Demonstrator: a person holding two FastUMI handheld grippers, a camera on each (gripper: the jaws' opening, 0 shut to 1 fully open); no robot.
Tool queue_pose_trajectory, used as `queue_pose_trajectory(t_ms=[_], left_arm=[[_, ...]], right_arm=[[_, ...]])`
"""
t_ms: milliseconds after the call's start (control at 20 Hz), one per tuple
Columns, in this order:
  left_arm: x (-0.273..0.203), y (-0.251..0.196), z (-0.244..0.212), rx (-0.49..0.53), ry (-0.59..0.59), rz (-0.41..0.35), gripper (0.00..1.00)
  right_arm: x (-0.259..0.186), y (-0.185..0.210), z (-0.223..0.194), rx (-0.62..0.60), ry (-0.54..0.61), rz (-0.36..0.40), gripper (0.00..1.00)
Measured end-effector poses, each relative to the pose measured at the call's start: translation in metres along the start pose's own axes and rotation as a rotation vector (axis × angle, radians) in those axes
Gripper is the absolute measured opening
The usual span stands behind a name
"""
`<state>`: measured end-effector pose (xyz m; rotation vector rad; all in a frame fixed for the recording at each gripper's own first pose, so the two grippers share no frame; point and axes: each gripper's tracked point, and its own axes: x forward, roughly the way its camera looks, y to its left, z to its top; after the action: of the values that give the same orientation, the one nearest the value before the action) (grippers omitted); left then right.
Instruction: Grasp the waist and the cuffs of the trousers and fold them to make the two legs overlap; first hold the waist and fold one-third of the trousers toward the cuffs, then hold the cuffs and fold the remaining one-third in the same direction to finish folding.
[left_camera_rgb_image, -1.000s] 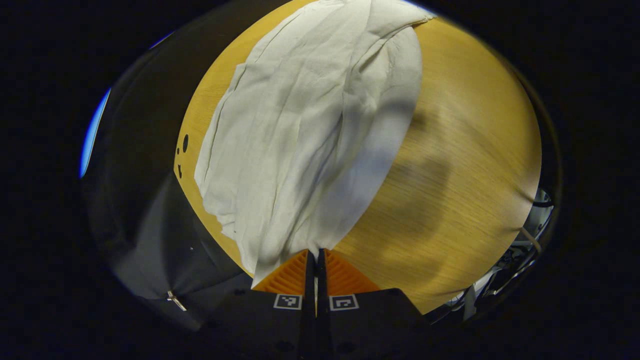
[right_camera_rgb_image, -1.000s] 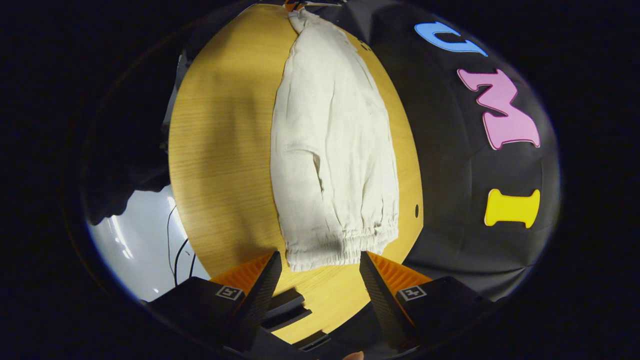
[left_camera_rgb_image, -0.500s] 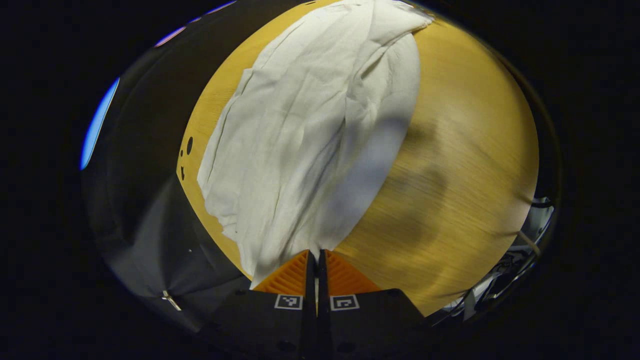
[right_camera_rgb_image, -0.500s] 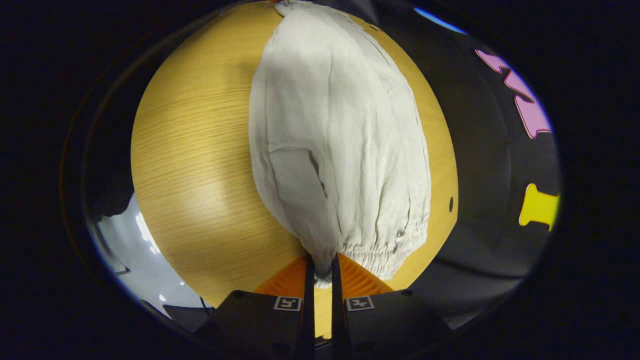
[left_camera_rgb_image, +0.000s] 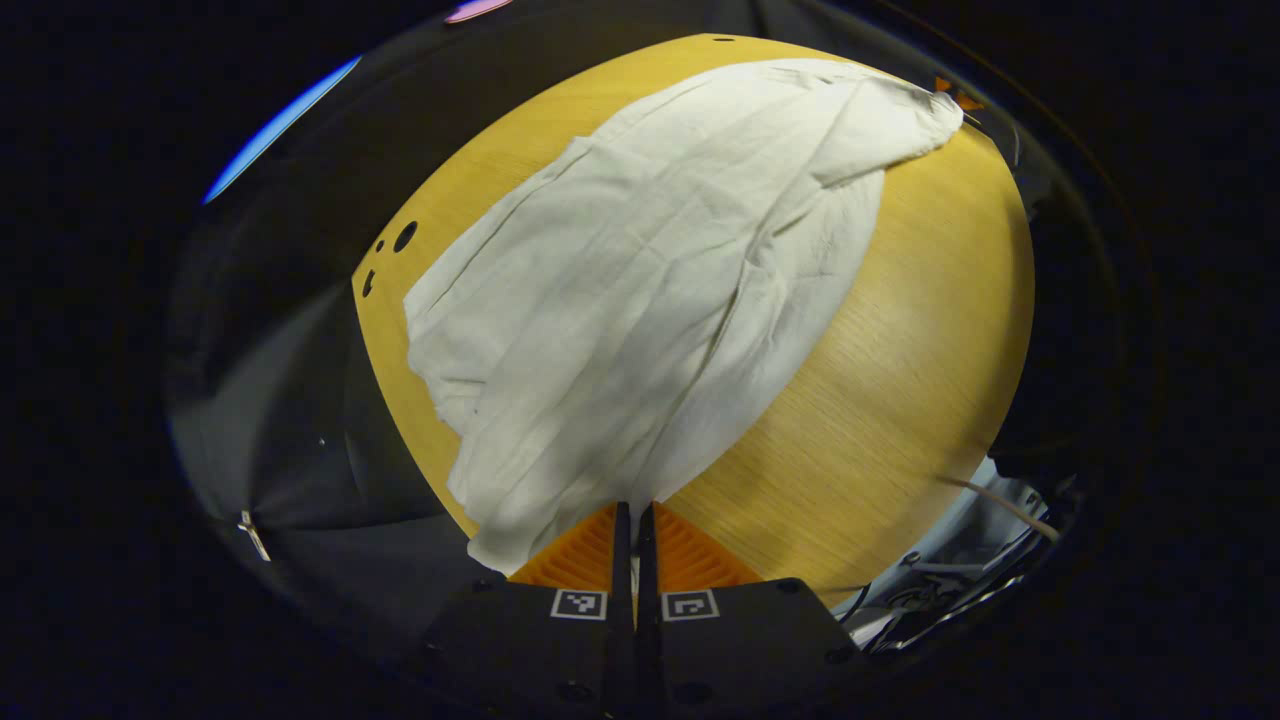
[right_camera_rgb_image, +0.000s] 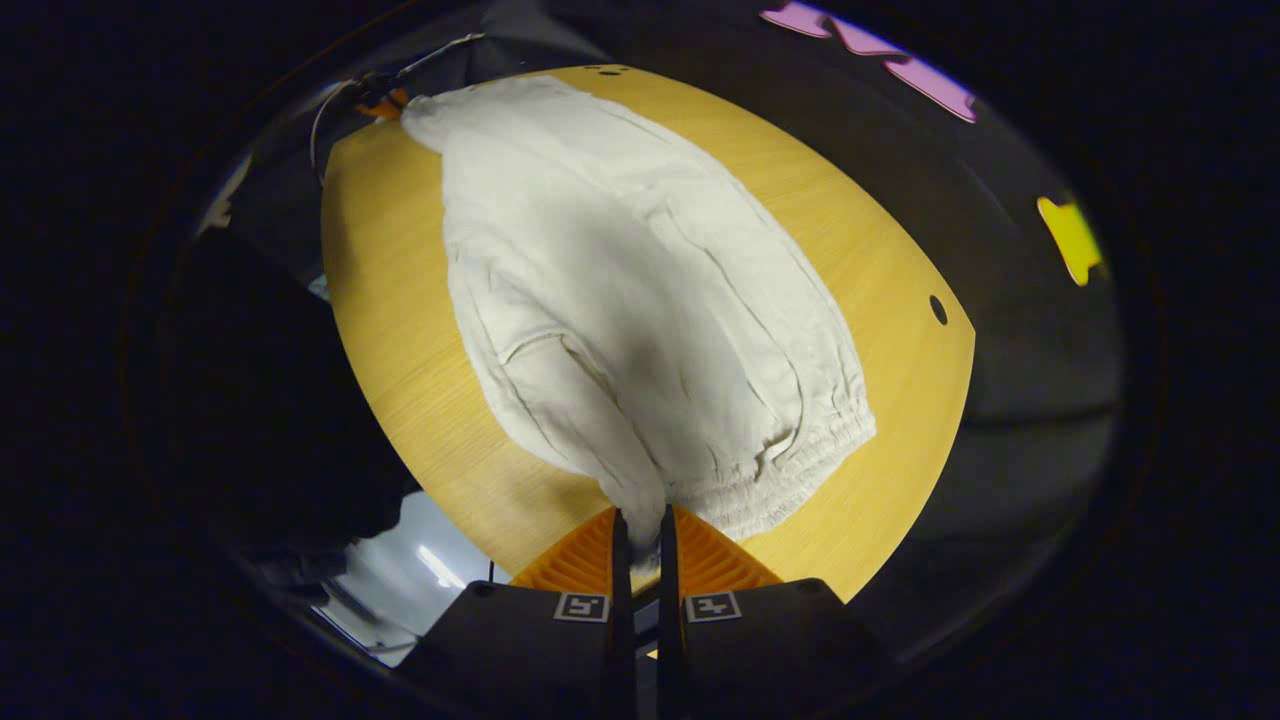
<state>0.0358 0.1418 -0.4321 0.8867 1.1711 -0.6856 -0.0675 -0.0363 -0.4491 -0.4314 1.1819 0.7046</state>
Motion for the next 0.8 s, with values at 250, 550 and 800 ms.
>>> queue_pose_trajectory(t_ms=[250,550,800], left_arm=[[-0.007,0.038,0.058,-0.199,-0.126,0.006,0.05],[0.010,0.084,0.124,-0.311,-0.192,0.010,0.06],[0.038,0.110,0.167,-0.352,-0.194,0.027,0.06]], right_arm=[[-0.026,-0.050,0.056,0.260,-0.121,-0.029,0.13],[-0.011,-0.109,0.066,0.425,-0.092,-0.057,0.13],[0.029,-0.133,0.057,0.505,-0.033,-0.030,0.13]])
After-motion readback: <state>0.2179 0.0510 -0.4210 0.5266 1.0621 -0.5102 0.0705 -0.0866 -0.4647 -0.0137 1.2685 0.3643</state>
